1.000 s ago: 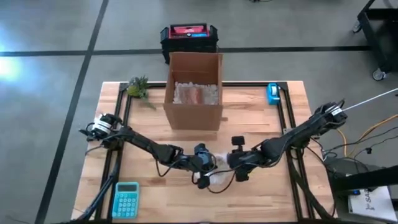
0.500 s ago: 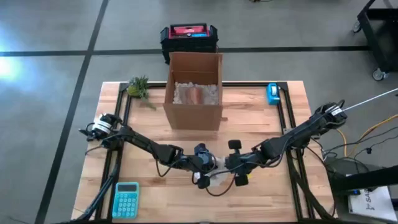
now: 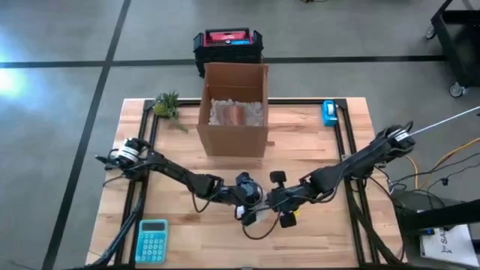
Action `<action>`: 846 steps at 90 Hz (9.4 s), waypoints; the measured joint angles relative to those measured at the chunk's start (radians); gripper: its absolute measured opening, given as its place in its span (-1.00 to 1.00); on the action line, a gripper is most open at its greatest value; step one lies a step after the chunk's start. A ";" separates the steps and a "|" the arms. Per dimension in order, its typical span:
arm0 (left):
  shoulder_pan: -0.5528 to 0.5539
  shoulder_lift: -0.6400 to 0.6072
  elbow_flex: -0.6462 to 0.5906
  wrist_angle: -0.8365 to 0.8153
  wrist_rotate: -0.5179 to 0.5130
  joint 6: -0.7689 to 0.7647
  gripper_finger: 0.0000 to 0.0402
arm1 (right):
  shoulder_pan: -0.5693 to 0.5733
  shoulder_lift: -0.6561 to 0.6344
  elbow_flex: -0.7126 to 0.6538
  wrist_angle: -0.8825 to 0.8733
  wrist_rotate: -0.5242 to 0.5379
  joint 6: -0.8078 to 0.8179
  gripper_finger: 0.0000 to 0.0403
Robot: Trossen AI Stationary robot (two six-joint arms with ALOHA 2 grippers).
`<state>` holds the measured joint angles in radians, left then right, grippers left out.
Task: Wrap mug
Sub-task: Wrap the yellow mug with bubble wrap, then put the wrapped yellow mug into the cardboard box
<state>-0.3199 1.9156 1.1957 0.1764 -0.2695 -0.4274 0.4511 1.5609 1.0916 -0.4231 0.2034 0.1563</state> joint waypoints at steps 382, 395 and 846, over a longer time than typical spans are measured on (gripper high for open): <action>-0.031 -0.212 -0.020 -0.288 0.054 0.040 -1.00 | -0.124 0.064 0.342 -0.466 -0.106 -0.079 -0.91; -0.031 -0.230 -0.020 -0.181 0.053 0.050 -1.00 | -0.099 -0.025 0.302 -0.552 -0.098 -0.018 -0.91; 0.728 -0.030 0.737 -1.277 0.172 0.408 0.28 | 0.153 -0.183 -0.335 0.100 0.280 0.410 -0.91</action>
<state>0.4081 1.8853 1.9326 -1.1008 -0.0973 -0.0192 0.6044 1.3781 0.7567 -0.3231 0.4835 0.5659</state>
